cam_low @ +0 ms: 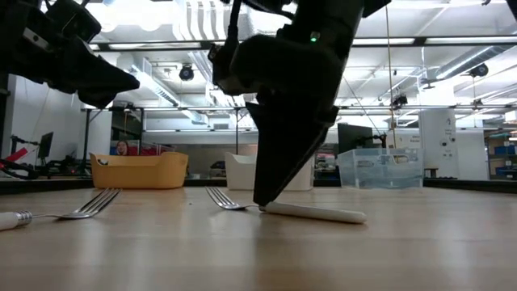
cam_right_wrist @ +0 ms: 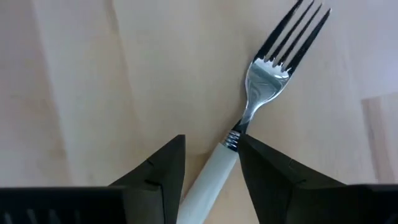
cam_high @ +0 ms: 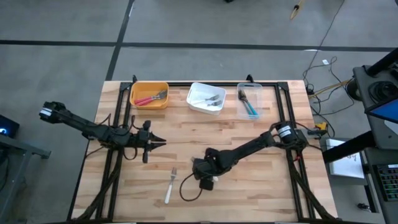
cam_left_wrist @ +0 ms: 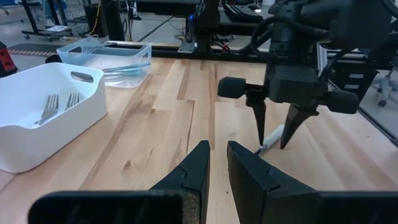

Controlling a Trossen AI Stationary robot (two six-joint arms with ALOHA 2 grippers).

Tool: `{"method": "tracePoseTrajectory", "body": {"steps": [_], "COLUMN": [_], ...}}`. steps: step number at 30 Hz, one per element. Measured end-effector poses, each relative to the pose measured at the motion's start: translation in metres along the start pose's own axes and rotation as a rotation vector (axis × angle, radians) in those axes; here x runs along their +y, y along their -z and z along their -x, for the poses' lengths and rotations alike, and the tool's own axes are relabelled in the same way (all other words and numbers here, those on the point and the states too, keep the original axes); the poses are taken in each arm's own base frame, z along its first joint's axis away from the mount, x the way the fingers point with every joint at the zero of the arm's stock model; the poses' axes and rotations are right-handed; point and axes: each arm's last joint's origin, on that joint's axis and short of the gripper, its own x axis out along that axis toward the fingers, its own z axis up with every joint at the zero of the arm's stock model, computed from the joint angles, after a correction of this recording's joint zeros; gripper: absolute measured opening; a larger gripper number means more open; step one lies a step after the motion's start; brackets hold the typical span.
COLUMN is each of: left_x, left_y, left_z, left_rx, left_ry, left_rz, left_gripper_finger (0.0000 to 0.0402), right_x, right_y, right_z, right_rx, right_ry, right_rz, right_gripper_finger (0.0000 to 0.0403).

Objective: Sort silverware by color (type)
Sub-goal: Put the white fork into the white bin

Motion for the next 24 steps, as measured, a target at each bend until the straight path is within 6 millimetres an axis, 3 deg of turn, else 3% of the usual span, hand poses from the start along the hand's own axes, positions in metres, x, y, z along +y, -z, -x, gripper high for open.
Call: {"method": "tracePoseTrajectory", "body": {"steps": [12, 24], "left_x": [0.000, -0.001], "left_y": [0.000, -0.002], "left_z": [-0.001, -0.001], "left_rx": [0.003, 0.002], "left_ry": [0.000, 0.000], "left_rz": [-0.001, 0.000], "left_gripper_finger": [0.0039, 0.0039], "right_x": [-0.010, -0.004], "right_y": [0.001, -0.001], "right_z": [0.015, -0.015], "right_rx": [0.029, -0.007], "right_ry": [0.058, 0.023], "right_rz": [-0.004, -0.021], "right_gripper_finger": [0.0144, 0.0142]}}
